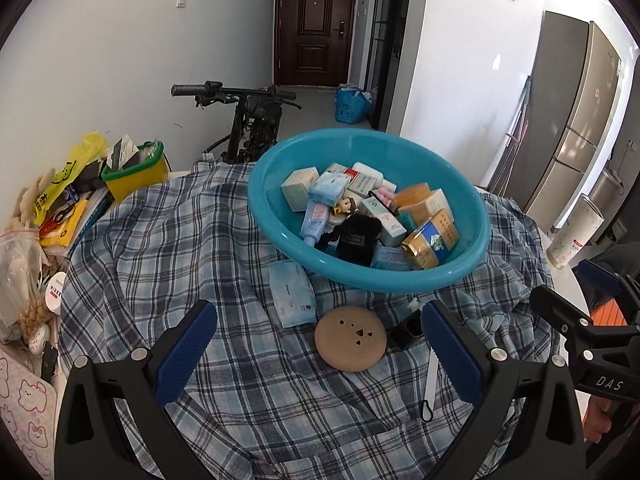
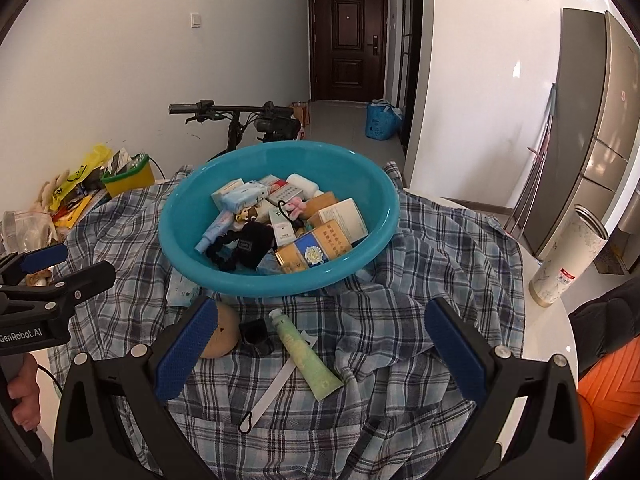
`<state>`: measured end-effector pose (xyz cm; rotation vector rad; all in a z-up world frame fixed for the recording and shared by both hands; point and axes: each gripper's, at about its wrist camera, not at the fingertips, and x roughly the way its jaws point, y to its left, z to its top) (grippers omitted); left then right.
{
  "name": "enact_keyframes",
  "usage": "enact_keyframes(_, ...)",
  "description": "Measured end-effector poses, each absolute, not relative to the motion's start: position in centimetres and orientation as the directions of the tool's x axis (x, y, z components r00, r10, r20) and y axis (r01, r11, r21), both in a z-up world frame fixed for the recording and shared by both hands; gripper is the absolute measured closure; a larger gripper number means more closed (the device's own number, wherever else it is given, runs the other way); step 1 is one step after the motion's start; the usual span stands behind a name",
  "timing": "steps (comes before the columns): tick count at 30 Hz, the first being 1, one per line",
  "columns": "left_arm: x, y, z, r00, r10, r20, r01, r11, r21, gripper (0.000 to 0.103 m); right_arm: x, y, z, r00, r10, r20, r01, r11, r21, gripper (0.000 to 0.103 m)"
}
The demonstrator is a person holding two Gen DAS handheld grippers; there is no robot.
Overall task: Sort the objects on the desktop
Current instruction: 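Move the left gripper toward the tan wooden disc on the shirt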
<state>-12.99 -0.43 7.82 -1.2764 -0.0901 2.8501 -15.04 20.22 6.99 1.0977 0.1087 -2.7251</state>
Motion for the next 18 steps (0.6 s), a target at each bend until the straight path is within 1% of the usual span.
enact_keyframes(3, -13.1, -0.2, 5.9, -0.631, 0.043, -0.775, -0.001, -0.999, -0.054, 0.000, -15.2, 20.1, 5.5, -0.683, -0.151, -0.715, 0.208, -0.978, 0.007, 0.000)
enact_keyframes(8, -13.1, 0.1, 4.6, -0.606, 0.051, -0.794, -0.009, -0.998, -0.058, 0.000, -15.3, 19.8, 4.0, -0.659, -0.147, -0.738, 0.217, -0.976, 0.001, 0.000)
enact_keyframes(18, -14.2, 0.8, 1.7, -0.565, 0.079, -0.822, -0.024, -0.997, -0.079, 0.000, -15.4, 20.4, 2.9, -0.644, -0.164, -0.747, 0.222, -0.975, 0.023, 0.000)
